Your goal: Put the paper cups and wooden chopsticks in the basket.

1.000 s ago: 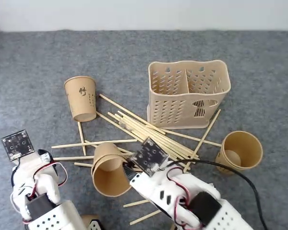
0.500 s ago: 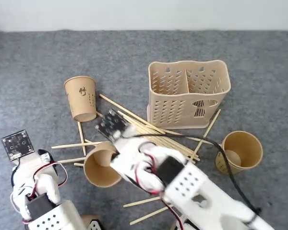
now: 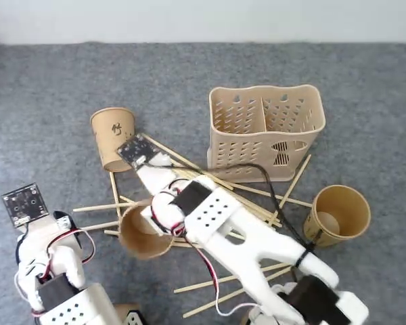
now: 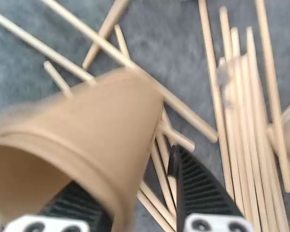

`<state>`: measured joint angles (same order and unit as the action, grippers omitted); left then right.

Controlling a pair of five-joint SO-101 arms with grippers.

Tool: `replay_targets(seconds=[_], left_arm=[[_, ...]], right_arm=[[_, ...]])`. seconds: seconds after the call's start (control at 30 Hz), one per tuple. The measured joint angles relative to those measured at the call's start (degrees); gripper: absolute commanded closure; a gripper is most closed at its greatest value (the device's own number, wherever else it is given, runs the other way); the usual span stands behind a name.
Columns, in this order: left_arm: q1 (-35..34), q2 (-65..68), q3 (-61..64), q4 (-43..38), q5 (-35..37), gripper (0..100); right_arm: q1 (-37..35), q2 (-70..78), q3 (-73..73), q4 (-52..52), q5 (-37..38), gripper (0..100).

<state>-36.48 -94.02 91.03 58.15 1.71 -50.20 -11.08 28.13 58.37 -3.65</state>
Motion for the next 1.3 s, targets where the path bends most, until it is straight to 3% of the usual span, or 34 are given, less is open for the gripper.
replay_targets(seconds=[0.17, 0.27, 0.53, 0.8, 0.97, 1.13, 1.3], left_arm=[[0.0, 0.0, 0.0, 0.0, 0.0, 91], [0.0, 0.0, 0.0, 0.0, 0.0, 91], [0.0, 0.0, 0.0, 0.0, 0.0, 91], [0.0, 0.0, 0.0, 0.0, 0.0, 91], [0.0, 0.0, 0.0, 0.0, 0.0, 91], [0.0, 0.0, 0.0, 0.0, 0.0, 91], [0.0, 0.0, 0.0, 0.0, 0.0, 91]], right_arm=[[0.18, 0.97, -0.09, 0.0, 0.09, 90.8], [0.18, 0.97, -0.09, 0.0, 0.09, 99.0], [4.04, -0.79, -2.11, 2.55, 0.09, 99.1], [4.48, -12.66, -7.21, 15.74, 0.35, 99.1], [4.84, -19.08, -14.77, 28.22, 5.27, 99.1], [10.37, -22.86, -25.05, 40.44, 10.37, 99.1], [21.98, -25.76, -30.24, 42.11, 14.95, 99.1]])
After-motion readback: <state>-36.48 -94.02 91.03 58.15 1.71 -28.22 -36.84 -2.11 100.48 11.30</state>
